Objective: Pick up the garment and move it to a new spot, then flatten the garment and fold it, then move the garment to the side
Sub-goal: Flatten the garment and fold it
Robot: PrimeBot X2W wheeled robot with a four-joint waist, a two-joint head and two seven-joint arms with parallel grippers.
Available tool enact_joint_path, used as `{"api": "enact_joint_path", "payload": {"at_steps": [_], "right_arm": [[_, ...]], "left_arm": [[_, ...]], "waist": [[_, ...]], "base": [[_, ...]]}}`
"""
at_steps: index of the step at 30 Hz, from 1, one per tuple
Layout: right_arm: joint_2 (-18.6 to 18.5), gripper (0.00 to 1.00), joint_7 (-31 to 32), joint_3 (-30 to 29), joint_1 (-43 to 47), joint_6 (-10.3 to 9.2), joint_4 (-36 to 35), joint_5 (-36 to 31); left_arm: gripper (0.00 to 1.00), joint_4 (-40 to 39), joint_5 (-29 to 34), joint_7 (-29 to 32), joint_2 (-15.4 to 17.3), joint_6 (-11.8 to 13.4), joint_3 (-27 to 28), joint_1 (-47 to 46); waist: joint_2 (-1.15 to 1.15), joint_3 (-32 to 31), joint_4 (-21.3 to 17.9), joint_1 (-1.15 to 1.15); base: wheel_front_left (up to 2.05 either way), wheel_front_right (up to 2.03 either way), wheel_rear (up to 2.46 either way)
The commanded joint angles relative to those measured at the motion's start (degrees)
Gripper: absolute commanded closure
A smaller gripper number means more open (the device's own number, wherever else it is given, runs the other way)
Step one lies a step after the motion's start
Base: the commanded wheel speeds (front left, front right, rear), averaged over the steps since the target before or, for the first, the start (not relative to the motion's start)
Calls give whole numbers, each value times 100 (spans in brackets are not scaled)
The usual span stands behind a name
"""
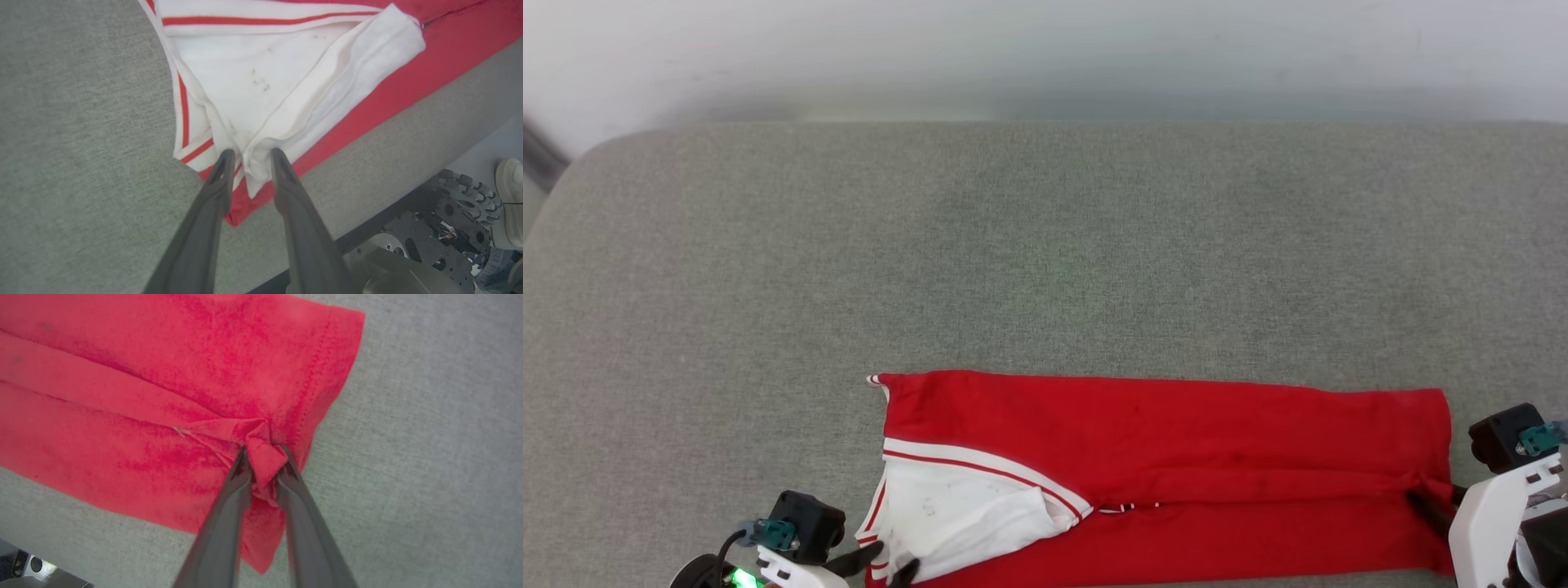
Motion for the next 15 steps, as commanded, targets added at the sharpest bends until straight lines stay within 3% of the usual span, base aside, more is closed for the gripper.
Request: {"api": "enact_joint_path", "payload": {"at_steps": [1,7,15], "right_arm": [[18,0,14,30,-56,-3,1,62],[-18,0,44,-195,-113,-4,-382,402],[366,0,242,-977,-40,-3,-921,510]], "left_arm": [[0,30,6,-94,-62,-16,27,7],[0,-10,74,-729,-253,62,286,-101],[0,-4,394,-2130,-581,391,831,-142]], "waist": [[0,-96,-12,0],[0,-339,-15,0],[0,-544,15,0]], "base": [[0,0,0],[0,0,0],[0,0,0]]}}
